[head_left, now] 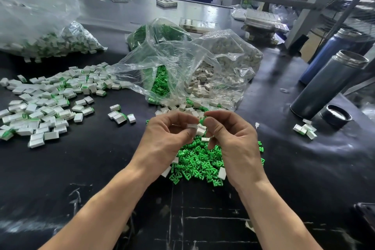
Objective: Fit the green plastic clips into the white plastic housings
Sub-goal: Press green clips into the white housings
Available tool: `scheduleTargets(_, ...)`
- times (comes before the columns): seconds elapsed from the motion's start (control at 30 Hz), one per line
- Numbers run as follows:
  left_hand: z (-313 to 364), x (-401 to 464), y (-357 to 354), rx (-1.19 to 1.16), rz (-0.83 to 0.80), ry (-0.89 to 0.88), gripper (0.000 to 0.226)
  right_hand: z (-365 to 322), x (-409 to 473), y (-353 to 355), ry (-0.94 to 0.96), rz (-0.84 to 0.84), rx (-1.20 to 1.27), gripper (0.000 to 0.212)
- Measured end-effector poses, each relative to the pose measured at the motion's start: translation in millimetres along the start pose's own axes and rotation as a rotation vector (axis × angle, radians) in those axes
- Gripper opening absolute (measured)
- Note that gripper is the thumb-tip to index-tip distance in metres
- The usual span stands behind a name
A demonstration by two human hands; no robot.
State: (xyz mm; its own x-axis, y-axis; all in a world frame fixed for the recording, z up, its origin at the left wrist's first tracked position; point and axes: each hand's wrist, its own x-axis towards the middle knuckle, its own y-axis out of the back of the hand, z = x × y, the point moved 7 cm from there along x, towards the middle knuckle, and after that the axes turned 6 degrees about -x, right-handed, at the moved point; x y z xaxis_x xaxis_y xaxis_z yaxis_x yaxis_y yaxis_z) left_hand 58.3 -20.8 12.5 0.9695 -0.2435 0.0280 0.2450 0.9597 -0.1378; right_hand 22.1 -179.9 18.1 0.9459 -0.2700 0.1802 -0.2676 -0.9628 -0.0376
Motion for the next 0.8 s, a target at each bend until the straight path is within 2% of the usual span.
scheduleTargets(0.17, 0.6, -1.7, -3.5, 0.015, -0.012, -0.006, 0.023, 1.7, -2.2, -5.7, -0.002, -0.033, -0.089, 0.006)
scheduleTargets(0.4, 4.9, -0.1, 0.8, -0.027, 0.007, -0.052, 0.028, 5.3, -1.2, -5.2, -0.043, -0.024, -0.043, 0.006)
scheduleTargets(0.57, 9.8, -2.2, -5.8, 0.173, -0.04, -0.133, 0.031, 4.2, -0.8, -3.9, -0.028, -0.014, -0.052, 0.006)
scheduleTargets(0.8, 11.8, -4.1, -5.6, 0.142, -0.019, -0.152, 0.033, 4.8, -2.1, -4.6, -0.041, -0.03, -0.087, 0.006)
